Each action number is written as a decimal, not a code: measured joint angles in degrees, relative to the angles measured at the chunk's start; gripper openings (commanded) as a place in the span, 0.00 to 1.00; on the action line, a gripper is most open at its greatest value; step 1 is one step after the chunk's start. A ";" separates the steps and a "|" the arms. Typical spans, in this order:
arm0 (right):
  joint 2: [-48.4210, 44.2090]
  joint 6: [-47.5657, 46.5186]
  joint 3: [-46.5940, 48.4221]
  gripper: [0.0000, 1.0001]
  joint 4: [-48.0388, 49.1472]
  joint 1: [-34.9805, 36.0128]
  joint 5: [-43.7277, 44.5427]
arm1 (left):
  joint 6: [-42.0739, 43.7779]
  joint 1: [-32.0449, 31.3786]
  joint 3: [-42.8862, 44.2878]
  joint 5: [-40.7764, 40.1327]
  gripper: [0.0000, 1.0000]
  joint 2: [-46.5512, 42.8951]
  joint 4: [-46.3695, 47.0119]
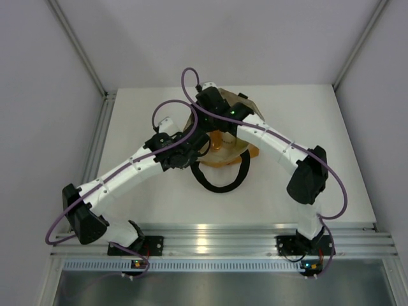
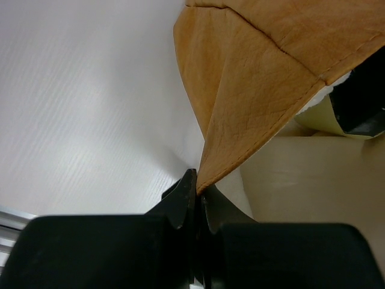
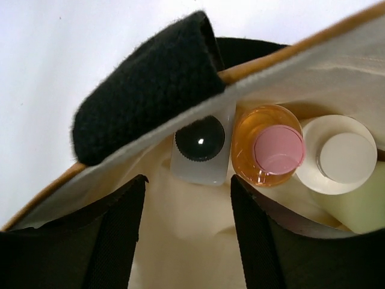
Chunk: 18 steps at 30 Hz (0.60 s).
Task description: Take the personal care products out of the canvas bag
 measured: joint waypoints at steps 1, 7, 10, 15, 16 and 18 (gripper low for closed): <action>0.37 -0.22 0.02 0.57 0.31 0.00 -0.02 | -0.04 0.02 0.00 -0.07 0.00 0.00 0.00; 3.52 -1.22 2.45 0.55 2.19 0.00 0.09 | -0.07 1.01 0.00 -0.22 0.00 -0.02 0.07; 5.11 -1.70 3.45 0.55 2.75 0.00 0.24 | -0.07 1.40 0.00 -0.24 0.00 -0.15 0.37; 7.06 -2.32 4.42 0.53 3.32 0.02 2.27 | 0.22 1.62 0.00 -0.44 0.00 -1.14 1.22; 7.23 -2.34 4.42 0.53 3.32 0.02 2.60 | 0.31 1.70 0.00 -0.44 0.00 -1.25 1.38; 7.52 -2.34 4.42 0.52 3.39 0.02 3.28 | 0.46 1.77 0.00 -0.42 0.00 -1.27 1.55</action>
